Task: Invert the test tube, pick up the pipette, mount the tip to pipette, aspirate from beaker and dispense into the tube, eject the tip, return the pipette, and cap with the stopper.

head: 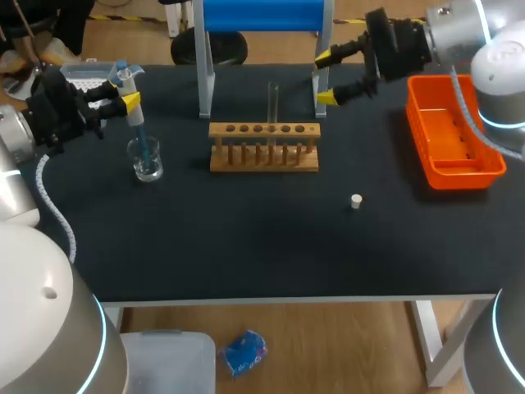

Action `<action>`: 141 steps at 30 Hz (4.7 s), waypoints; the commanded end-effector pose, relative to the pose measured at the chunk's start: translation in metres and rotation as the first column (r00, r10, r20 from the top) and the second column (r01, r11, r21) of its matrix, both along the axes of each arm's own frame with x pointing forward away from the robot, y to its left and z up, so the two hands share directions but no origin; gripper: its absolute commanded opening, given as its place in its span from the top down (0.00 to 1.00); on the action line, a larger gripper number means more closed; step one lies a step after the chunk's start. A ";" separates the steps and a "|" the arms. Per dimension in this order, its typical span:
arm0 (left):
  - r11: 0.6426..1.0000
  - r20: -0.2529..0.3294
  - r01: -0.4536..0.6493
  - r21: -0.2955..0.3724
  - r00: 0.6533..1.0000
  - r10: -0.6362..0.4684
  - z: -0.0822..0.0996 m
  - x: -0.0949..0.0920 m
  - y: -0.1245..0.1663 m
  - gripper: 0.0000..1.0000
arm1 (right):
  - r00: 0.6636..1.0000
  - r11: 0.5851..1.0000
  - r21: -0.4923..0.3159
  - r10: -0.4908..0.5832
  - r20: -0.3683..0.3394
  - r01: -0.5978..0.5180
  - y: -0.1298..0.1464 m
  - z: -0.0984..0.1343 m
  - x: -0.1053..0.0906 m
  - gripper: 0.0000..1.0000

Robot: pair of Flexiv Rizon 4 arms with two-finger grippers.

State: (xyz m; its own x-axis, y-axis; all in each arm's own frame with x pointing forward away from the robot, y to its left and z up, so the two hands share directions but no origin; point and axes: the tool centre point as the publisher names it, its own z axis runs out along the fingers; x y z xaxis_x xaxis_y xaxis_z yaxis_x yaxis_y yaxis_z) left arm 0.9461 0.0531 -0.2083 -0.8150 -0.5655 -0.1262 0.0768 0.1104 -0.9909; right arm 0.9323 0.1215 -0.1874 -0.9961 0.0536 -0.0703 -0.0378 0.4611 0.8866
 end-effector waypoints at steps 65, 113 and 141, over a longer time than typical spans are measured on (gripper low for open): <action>1.000 0.002 -0.003 0.000 1.000 0.003 0.000 0.000 -0.001 1.00 | 0.994 0.990 -0.087 0.112 0.000 -0.111 0.052 -0.078 0.064 0.00; 1.000 -0.029 -0.024 0.016 0.999 0.025 0.029 -0.013 -0.007 1.00 | 0.994 0.990 -0.087 0.112 0.000 -0.111 0.052 -0.078 0.064 0.00; 1.000 -0.025 -0.021 0.013 0.999 0.021 0.047 -0.017 -0.009 1.00 | 0.994 0.990 -0.087 0.112 0.000 -0.111 0.052 -0.078 0.064 0.00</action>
State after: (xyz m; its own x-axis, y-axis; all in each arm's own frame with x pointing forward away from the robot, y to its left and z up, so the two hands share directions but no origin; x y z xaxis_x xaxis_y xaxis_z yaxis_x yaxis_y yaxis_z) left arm 0.9310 0.0436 -0.1681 -0.8083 -0.5774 -0.1149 0.0568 0.1178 -0.9914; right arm 0.9965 0.1739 -0.2656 -0.9952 -0.0633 -0.0752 -0.0973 0.5279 0.8437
